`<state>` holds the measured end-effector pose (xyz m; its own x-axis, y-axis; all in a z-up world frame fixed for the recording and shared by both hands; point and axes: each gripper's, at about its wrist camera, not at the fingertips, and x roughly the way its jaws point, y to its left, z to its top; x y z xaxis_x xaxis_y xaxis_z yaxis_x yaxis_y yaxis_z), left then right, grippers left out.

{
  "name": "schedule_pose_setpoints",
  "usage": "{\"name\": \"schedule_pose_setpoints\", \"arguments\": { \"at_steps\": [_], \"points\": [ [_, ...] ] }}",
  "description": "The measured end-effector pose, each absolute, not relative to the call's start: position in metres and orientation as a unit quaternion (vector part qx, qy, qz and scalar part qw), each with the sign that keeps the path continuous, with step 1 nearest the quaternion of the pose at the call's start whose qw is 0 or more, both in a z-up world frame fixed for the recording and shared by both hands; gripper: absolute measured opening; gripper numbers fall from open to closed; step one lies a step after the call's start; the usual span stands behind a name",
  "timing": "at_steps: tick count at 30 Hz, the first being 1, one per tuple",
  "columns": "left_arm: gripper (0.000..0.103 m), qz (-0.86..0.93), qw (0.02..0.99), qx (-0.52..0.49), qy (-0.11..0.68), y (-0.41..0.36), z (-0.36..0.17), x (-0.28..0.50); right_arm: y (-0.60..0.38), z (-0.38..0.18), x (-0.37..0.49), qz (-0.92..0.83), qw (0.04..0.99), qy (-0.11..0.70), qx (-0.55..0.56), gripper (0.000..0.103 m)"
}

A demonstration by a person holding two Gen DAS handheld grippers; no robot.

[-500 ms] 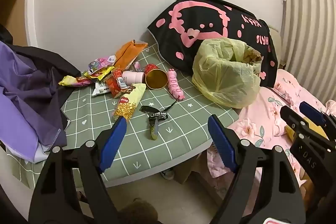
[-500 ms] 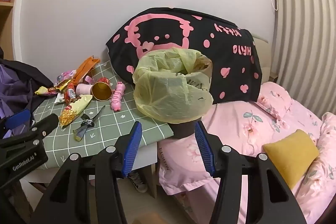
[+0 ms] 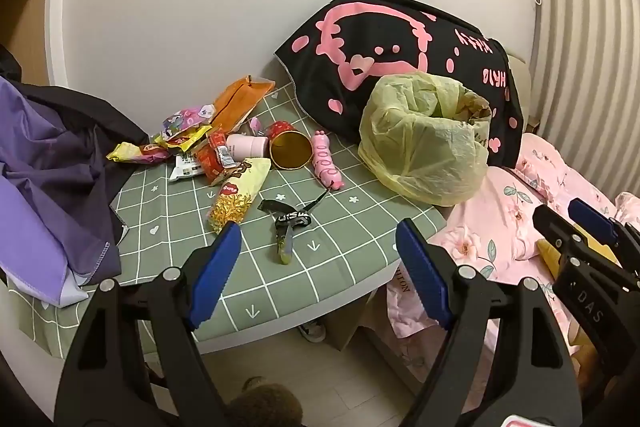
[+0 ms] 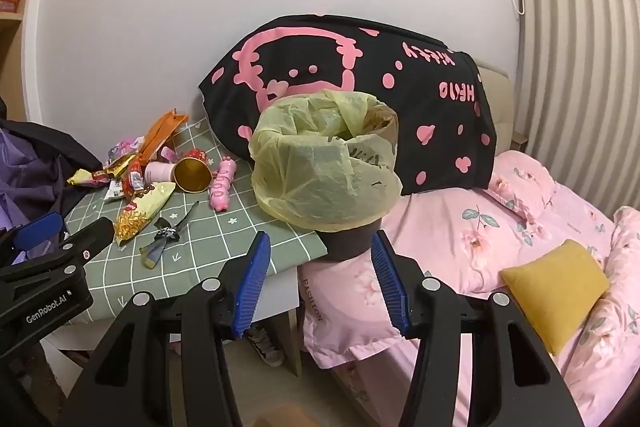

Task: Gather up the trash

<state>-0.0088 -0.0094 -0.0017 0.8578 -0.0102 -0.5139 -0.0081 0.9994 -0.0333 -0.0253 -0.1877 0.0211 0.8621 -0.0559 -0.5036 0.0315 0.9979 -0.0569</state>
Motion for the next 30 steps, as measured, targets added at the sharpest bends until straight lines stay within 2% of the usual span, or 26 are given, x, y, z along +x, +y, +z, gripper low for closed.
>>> {"name": "schedule_pose_setpoints", "arguments": {
  "at_steps": [30],
  "points": [
    [0.076, -0.002, 0.962, -0.027, 0.273, -0.0030, -0.0068, -0.0054, -0.1851, 0.0159, -0.0213, -0.017, 0.963, 0.267, -0.025, 0.050]
  ]
}}
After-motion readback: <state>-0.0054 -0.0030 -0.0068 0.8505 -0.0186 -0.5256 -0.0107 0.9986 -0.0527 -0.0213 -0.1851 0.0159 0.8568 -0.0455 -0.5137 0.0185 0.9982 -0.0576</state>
